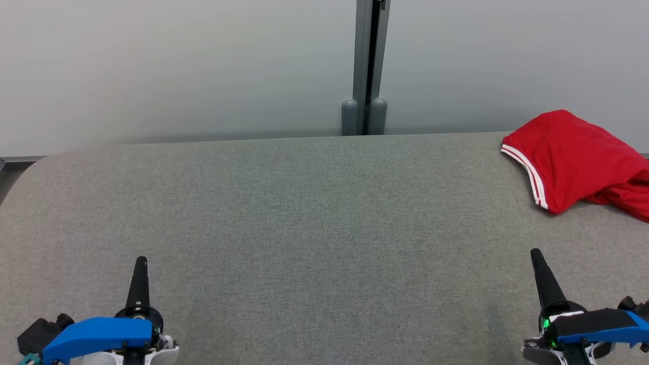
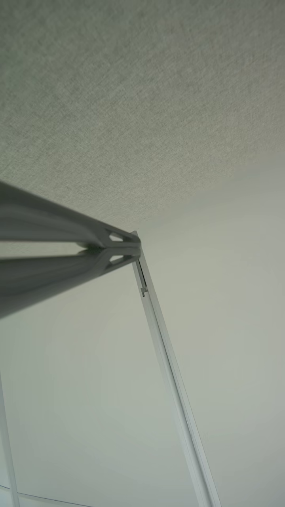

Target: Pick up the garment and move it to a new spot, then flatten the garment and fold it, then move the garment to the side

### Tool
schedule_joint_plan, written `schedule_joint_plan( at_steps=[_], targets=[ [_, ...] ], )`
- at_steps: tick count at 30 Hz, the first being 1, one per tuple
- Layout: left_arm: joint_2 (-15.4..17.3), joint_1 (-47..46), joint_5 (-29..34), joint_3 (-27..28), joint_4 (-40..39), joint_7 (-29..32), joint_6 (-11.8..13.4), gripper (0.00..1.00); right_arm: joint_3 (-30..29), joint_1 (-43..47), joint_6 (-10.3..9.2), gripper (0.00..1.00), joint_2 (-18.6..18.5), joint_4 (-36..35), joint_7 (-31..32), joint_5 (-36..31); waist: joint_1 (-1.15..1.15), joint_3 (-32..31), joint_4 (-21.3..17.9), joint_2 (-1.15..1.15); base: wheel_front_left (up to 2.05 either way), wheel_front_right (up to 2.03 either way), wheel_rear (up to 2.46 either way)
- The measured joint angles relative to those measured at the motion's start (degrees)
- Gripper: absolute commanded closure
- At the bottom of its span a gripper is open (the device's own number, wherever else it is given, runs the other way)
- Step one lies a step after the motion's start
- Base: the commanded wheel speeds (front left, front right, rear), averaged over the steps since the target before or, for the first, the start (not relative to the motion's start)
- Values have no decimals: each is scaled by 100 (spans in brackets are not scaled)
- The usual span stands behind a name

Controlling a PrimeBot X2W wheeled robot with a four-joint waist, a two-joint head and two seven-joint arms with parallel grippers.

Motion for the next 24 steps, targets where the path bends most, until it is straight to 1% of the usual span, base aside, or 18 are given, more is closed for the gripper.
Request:
schedule_joint_plan(
  at_steps=[24],
  targets=[
    [0,-183,-1203,83,-9,279,-63,100,-111,-124,0,100,12,-10,294,1134,0,15,-14,0,0,0,0]
  ],
)
